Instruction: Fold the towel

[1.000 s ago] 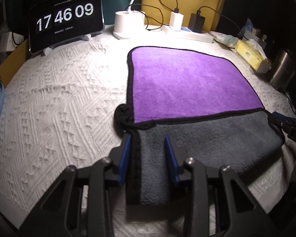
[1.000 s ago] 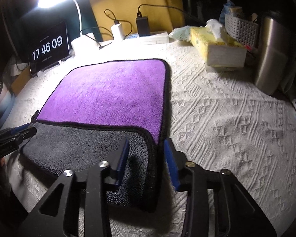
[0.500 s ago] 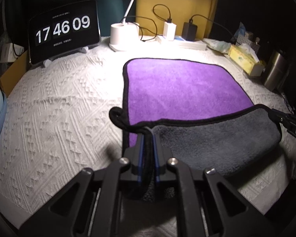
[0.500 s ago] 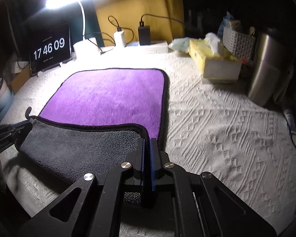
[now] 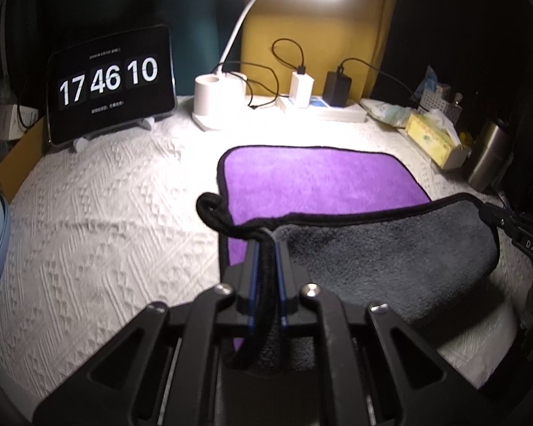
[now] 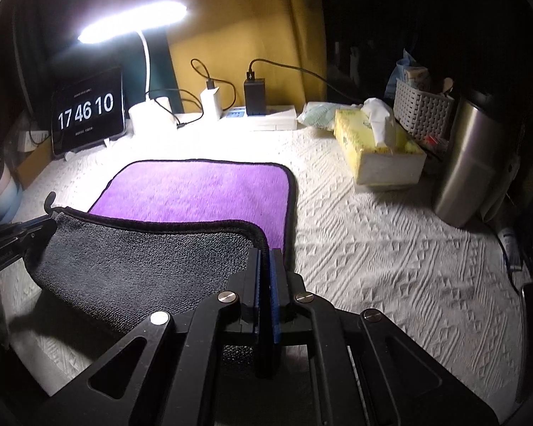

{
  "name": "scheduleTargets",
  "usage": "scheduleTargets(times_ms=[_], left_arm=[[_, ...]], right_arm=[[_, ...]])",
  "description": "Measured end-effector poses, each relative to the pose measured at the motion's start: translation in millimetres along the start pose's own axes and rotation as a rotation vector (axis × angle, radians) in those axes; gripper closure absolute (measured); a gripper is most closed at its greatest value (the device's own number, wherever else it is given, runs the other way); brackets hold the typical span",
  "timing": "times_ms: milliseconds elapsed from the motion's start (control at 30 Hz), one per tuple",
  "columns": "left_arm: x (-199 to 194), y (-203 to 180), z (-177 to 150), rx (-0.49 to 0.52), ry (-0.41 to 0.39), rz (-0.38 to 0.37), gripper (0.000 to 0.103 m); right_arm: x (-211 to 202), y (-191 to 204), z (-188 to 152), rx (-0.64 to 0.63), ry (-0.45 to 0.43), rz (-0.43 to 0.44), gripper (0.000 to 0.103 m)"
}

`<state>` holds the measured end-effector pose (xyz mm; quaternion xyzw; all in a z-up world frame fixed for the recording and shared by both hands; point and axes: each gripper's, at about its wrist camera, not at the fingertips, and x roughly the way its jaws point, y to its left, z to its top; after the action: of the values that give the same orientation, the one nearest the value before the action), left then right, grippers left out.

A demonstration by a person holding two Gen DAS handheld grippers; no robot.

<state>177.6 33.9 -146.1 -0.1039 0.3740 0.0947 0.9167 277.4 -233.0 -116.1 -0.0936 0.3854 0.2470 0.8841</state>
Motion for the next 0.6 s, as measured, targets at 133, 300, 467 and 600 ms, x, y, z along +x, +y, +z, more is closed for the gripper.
scheduleTargets(times_ms=[133, 300, 467, 600], left_arm=[[4, 2, 11, -0.003, -0.01, -0.008, 0.094], [12, 4, 24, 0.006, -0.025, -0.007, 0.094], [23, 5, 38, 0.016, -0.036, -0.012, 0.094], [31, 7, 47, 0.018, -0.04, -0.014, 0.094]], right_arm=[[4, -1, 8, 0.002, -0.009, -0.003, 0.098], [12, -2, 19, 0.004, -0.019, -0.007, 0.098], [22, -6, 28, 0.007, -0.018, -0.012, 0.098], [31, -9, 35, 0.008, -0.018, -0.014, 0.098]])
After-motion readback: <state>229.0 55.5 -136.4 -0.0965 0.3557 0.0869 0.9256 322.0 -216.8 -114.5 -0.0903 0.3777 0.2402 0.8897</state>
